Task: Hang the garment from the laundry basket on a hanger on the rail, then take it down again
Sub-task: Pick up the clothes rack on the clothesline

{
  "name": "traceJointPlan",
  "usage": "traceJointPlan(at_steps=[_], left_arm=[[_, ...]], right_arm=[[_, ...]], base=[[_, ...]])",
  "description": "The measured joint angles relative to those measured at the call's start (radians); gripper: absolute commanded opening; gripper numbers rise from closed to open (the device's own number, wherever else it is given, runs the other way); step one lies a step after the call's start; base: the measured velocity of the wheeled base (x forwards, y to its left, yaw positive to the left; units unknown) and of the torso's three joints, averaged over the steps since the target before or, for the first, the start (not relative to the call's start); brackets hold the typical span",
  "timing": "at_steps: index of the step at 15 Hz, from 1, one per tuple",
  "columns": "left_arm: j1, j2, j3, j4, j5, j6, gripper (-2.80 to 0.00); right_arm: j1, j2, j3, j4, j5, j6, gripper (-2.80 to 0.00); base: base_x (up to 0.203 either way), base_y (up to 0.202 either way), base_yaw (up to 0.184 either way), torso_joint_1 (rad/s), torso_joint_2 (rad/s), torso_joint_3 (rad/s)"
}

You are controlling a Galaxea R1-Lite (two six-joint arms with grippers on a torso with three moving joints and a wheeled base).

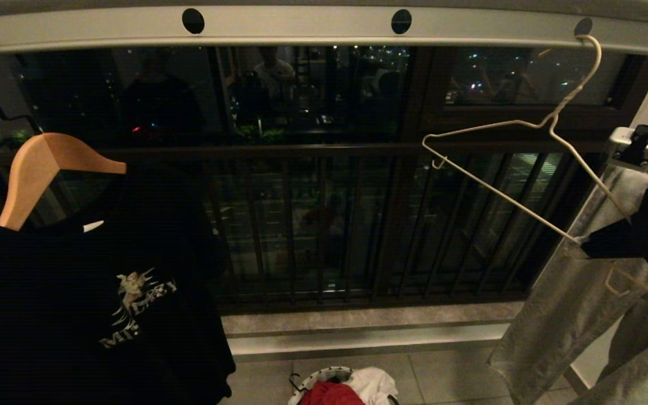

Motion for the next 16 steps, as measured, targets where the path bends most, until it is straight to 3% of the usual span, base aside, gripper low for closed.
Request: traceJointPlan(at_steps=[16], left_arm=[[0.0, 0.0, 0.0, 0.0, 0.0, 0.0, -2.8]], right_arm=[[-0.006, -0.033, 0.013, -0.013, 0.014, 0.002, -2.8]], base=[[0.0, 0.0, 0.0, 0.0, 0.0, 0.0]])
